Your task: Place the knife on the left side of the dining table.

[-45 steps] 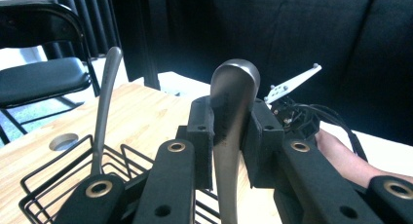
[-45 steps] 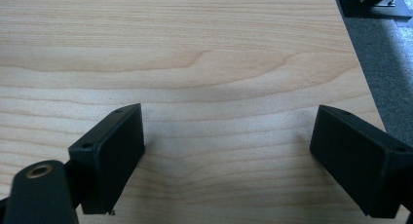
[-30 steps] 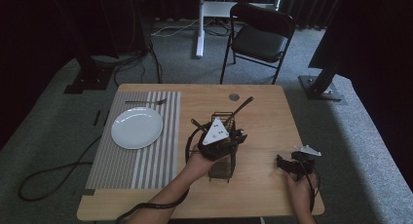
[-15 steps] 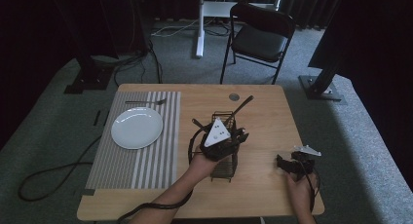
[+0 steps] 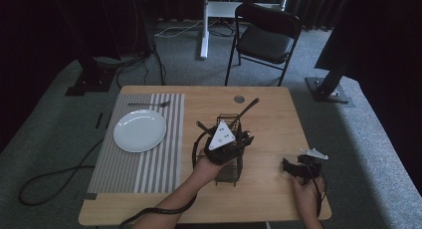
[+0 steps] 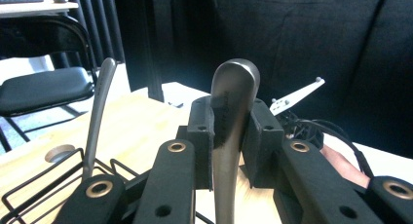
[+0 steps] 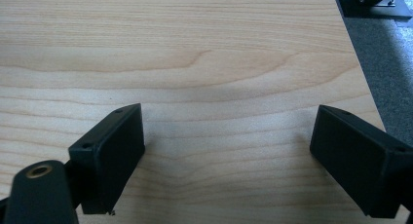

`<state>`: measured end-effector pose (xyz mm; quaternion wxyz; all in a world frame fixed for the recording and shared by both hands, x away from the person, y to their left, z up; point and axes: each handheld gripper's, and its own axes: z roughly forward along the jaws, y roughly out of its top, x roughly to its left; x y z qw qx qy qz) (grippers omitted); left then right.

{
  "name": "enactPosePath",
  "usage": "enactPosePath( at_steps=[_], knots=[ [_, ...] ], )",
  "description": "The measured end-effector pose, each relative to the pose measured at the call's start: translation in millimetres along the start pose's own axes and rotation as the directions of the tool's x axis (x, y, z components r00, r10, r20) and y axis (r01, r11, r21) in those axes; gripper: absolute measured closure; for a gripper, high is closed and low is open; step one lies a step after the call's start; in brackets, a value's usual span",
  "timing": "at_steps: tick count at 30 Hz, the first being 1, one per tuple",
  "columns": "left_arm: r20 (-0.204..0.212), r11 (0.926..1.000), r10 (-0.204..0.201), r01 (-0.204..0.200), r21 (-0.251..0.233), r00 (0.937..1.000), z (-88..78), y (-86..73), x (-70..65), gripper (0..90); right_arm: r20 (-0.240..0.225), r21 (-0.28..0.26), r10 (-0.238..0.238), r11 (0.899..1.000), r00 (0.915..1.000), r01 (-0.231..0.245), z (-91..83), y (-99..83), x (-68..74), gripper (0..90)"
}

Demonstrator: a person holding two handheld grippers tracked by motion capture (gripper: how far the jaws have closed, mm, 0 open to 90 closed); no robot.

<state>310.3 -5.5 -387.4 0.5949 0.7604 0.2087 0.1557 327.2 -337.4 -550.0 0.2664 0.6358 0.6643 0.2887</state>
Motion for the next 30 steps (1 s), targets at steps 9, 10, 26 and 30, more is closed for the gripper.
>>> enactPosePath(
  at_steps=[9,10,26,30],
  knots=[
    [-0.017,0.9990,0.008,-0.009,-0.044,0.9998,-5.8,4.3,-7.4,77.1,0.000,0.000,-0.001,1.000,1.0000,0.001,0.0,-0.1,0.0,12.0],
    [-0.007,0.9975,0.010,-0.010,-0.070,0.9999,-9.6,8.8,-8.7,77.2,0.000,0.000,-0.001,1.000,1.0000,0.001,0.0,0.0,0.0,12.0],
    [-0.007,0.9882,0.014,-0.015,-0.152,0.9999,-34.1,52.8,7.9,79.1,0.000,0.000,-0.001,1.000,1.0000,0.001,0.0,0.0,0.0,12.0],
    [-0.005,0.9853,0.017,-0.018,-0.170,0.9998,-39.0,61.8,8.0,79.4,0.000,0.000,-0.001,1.000,1.0000,0.001,0.0,0.0,-0.1,12.0]
  ],
)
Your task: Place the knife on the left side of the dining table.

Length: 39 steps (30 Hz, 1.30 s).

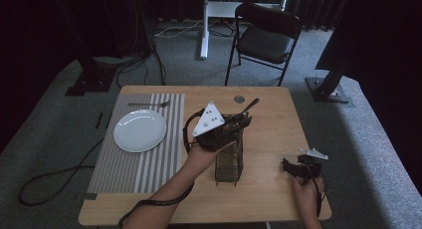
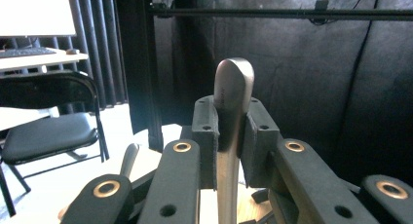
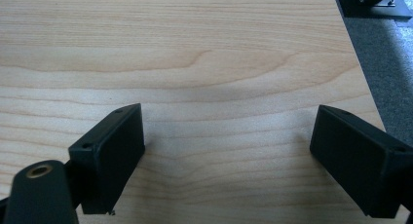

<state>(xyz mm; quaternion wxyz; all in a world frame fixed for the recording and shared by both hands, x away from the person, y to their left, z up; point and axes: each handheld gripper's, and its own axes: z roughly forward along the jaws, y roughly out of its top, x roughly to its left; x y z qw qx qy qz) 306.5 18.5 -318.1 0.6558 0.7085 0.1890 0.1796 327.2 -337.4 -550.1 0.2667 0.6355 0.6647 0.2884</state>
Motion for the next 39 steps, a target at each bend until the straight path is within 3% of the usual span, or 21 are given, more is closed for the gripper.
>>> enactPosePath(
  at_steps=[12,23,33,39],
  knots=[
    [-0.035,0.9990,0.012,-0.013,-0.042,0.9993,-16.6,20.5,4.8,80.1,0.000,-0.001,0.001,1.000,1.0000,-0.001,0.1,0.0,0.1,12.0],
    [-0.083,0.9988,0.005,-0.009,-0.048,0.9966,-40.3,25.3,11.0,80.9,0.000,-0.001,0.001,1.000,1.0000,-0.001,0.1,0.0,0.1,12.0],
    [-0.158,0.9997,-0.010,0.006,-0.023,0.9873,-67.8,14.8,24.2,81.5,0.000,-0.001,0.000,1.000,1.0000,0.000,0.1,0.0,0.1,12.0],
    [-0.217,0.9996,-0.028,0.025,-0.016,0.9757,-83.2,3.1,33.9,81.6,0.000,0.000,0.001,1.000,1.0000,-0.001,0.0,0.0,0.1,12.0]
  ],
)
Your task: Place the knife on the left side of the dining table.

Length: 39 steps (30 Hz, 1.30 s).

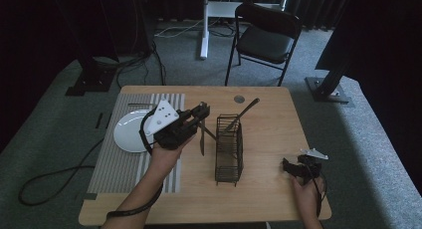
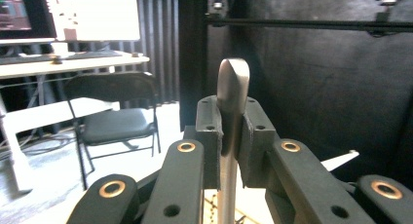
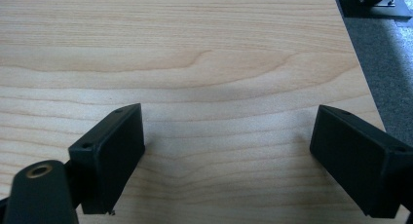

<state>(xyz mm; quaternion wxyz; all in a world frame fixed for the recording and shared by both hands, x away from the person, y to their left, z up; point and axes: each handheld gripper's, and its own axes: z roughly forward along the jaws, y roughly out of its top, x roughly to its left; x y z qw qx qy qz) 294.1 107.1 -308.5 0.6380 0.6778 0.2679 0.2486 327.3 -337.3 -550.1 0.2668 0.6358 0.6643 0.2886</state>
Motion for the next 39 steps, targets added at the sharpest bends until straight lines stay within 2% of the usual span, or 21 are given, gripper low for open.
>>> enactPosePath(
  at_steps=[9,16,20,29,35,39],
  knots=[
    [-0.082,0.9976,-0.051,0.055,0.041,0.9953,-14.2,-28.2,24.3,81.8,0.000,-0.001,-0.001,1.000,1.0000,0.001,0.0,0.0,-0.1,12.0],
    [-0.135,0.9954,-0.060,0.069,0.067,0.9890,-22.1,-47.9,37.5,81.9,0.000,-0.002,0.000,1.000,1.0000,0.000,0.1,0.0,0.0,12.0],
    [-0.163,0.9925,-0.087,0.100,0.071,0.9828,-25.5,-58.9,44.9,82.0,0.000,-0.002,-0.001,1.000,1.0000,0.001,0.1,0.0,-0.1,12.0],
    [-0.222,0.9889,-0.101,0.122,0.084,0.9698,-27.4,-84.0,60.1,82.1,0.000,0.000,0.000,1.000,1.0000,0.000,0.0,0.0,0.0,12.0],
    [-0.239,0.9826,-0.145,0.168,0.079,0.9602,-22.2,-98.3,74.7,82.2,0.000,-0.001,0.000,1.000,1.0000,0.000,0.1,-0.1,0.0,12.0],
    [-0.253,0.9814,-0.148,0.173,0.082,0.9562,-16.6,-105.2,80.9,82.3,0.000,-0.001,0.000,1.000,1.0000,0.000,0.1,-0.1,0.0,12.0]
  ],
)
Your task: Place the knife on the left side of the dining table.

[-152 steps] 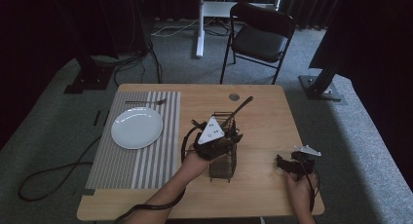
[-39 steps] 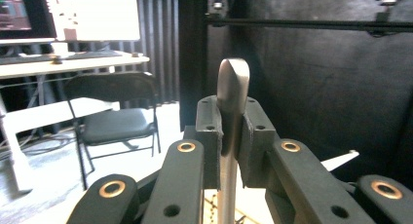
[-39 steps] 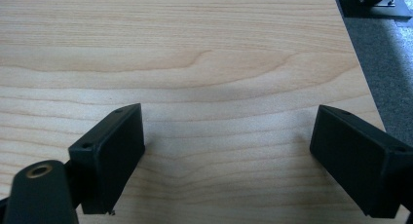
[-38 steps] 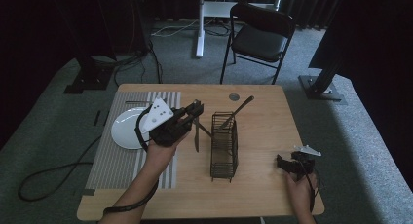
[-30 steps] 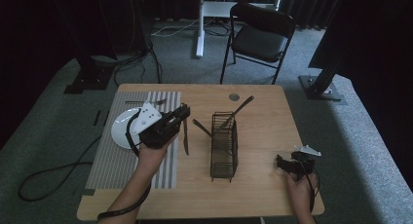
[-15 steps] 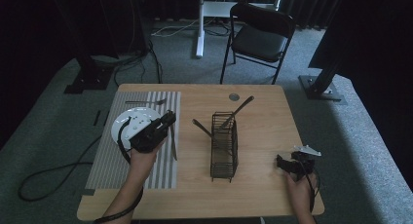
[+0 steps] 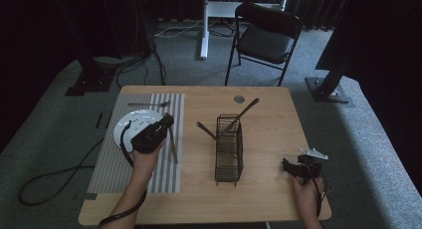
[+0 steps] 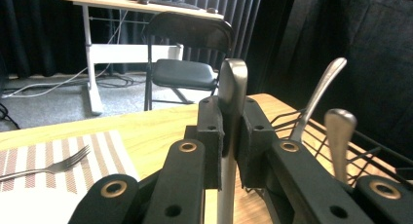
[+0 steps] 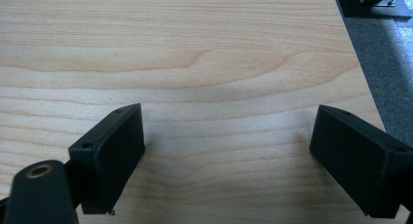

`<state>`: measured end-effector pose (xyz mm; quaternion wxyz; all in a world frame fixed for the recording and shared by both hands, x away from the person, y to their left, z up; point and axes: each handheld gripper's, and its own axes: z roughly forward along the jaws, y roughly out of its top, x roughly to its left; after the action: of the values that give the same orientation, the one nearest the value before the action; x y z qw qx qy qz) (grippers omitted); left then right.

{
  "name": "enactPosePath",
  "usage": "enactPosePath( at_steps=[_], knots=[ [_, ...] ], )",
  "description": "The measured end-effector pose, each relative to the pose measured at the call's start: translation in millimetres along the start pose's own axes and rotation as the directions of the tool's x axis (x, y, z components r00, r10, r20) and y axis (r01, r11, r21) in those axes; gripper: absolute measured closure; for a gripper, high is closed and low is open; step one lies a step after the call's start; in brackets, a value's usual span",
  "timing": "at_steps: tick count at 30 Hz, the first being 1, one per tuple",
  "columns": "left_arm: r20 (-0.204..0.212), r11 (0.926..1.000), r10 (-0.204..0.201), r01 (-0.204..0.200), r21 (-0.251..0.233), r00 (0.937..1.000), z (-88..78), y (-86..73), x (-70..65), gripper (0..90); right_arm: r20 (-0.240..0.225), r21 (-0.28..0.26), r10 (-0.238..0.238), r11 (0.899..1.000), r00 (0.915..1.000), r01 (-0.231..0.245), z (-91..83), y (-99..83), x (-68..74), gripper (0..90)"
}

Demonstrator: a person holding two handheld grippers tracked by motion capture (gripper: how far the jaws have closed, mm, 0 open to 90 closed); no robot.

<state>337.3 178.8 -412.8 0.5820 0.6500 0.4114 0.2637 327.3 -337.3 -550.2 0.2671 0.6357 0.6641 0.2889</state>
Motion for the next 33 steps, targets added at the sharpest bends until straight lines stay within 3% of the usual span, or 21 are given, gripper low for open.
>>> enactPosePath(
  at_steps=[9,13,19,23,26,33],
  knots=[
    [-0.037,0.9998,-0.020,0.020,0.009,0.9991,6.1,-10.5,5.8,82.4,0.000,0.000,-0.001,1.000,1.0000,0.001,0.0,0.0,-0.1,12.0],
    [-0.041,0.9999,-0.010,0.010,0.003,0.9991,-1.9,-11.8,4.0,82.3,0.000,0.000,0.000,1.000,1.0000,0.000,0.0,0.0,0.0,12.0],
    [-0.083,0.9998,0.012,-0.010,0.017,0.9965,-16.3,-10.4,2.9,78.0,0.000,0.000,0.000,1.000,1.0000,0.000,0.0,0.0,0.0,12.0],
    [-0.127,0.9992,0.026,-0.022,0.032,0.9915,-30.3,-9.7,7.3,78.0,0.000,0.000,0.000,1.000,1.0000,0.000,0.0,0.0,0.0,12.0],
    [-0.129,0.9991,0.028,-0.024,0.035,0.9912,-32.9,-10.4,8.9,77.9,0.000,0.000,0.000,1.000,1.0000,0.000,0.0,0.0,0.0,12.0],
    [-0.206,0.9992,-0.007,0.016,0.038,0.9785,-58.2,-22.9,27.5,75.7,0.000,0.000,0.001,1.000,1.0000,-0.001,0.0,0.0,0.1,12.0]
  ],
)
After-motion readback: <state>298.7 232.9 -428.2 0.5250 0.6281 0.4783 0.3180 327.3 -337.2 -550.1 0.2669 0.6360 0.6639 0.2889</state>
